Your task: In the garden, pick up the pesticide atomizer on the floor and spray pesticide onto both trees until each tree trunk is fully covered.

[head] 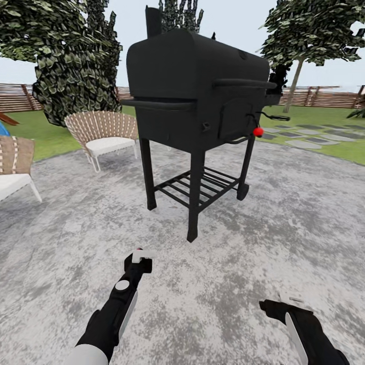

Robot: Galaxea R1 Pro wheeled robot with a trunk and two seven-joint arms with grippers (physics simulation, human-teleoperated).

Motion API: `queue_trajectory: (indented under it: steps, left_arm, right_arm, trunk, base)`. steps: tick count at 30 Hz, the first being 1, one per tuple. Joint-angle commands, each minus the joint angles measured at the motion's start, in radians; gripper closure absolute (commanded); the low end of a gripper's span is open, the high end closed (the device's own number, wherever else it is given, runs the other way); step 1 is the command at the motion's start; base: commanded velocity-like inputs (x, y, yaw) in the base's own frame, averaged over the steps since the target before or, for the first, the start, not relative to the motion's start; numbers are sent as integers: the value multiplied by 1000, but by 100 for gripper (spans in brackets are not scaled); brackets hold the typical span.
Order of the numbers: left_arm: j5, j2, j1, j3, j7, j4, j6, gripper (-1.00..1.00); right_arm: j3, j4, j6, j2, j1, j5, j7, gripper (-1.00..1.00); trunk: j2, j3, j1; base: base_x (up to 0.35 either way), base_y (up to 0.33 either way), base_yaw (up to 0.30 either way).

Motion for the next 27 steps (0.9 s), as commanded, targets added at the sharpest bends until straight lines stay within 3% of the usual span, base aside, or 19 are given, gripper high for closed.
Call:
queue_trajectory:
  steps: [1, 19, 27]
  left_arm:
    - [0, 0, 0, 0, 0, -1, 0, 100]
    - [0, 0, 0, 1, 0, -2, 0, 100]
    - [0, 0, 0, 1, 0, -2, 0, 100]
  right_arm:
    - [0, 0, 0, 0, 0, 0, 0, -100]
    - [0, 0, 0, 0, 0, 1, 0, -100]
    - [0, 0, 0, 0, 0, 0, 0, -100]
  trunk:
    - [0, 1, 0]
    - [0, 14, 0]
    - [0, 20, 0]
  base:
    - [0, 0, -271]
    - [2, 0, -270]
    - [247, -14, -270]
